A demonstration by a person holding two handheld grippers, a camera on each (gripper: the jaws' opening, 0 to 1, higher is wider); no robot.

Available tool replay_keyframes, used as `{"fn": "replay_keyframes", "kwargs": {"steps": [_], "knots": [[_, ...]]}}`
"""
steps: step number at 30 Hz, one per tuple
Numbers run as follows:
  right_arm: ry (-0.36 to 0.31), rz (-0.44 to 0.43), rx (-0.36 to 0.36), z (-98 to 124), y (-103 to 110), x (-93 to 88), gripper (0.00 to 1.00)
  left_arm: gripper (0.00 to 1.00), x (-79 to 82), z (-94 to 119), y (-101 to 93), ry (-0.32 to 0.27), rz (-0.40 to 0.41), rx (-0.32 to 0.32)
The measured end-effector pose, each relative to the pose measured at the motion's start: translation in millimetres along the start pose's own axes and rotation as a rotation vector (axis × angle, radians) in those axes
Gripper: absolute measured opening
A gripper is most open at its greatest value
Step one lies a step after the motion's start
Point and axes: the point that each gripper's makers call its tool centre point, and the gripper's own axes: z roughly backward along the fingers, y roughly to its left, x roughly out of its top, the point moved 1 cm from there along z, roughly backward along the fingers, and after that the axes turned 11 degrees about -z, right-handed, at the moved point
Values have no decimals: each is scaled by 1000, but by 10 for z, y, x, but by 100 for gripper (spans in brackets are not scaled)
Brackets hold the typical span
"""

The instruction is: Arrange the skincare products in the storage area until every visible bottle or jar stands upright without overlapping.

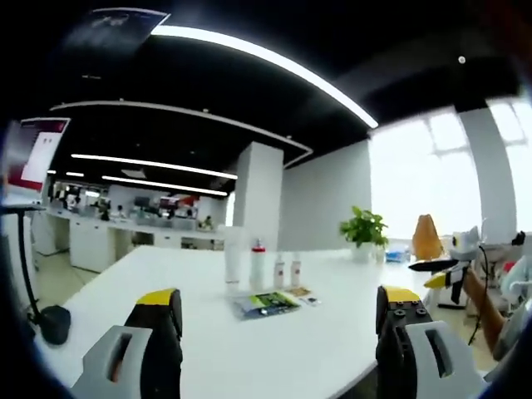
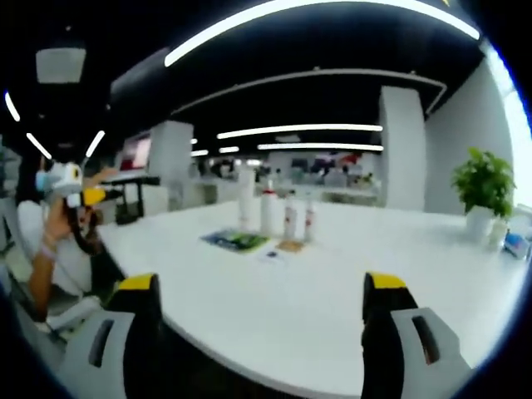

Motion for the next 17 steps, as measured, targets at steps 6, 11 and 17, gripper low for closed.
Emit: {"fn": "replay_keyframes", "kwargs": {"steps": [6,11,17], "knots": [[-20,2,-30,25,-77,51,100,100,-62,-56,-66,7,-26,-25],[-9,13,-42,39,-100,19,100,100,-77,-57,-95,9,-25,-33],[-2,8,-36,48,-110,-25,100,100,-80,-32,-104,9,-33,-21]]}}
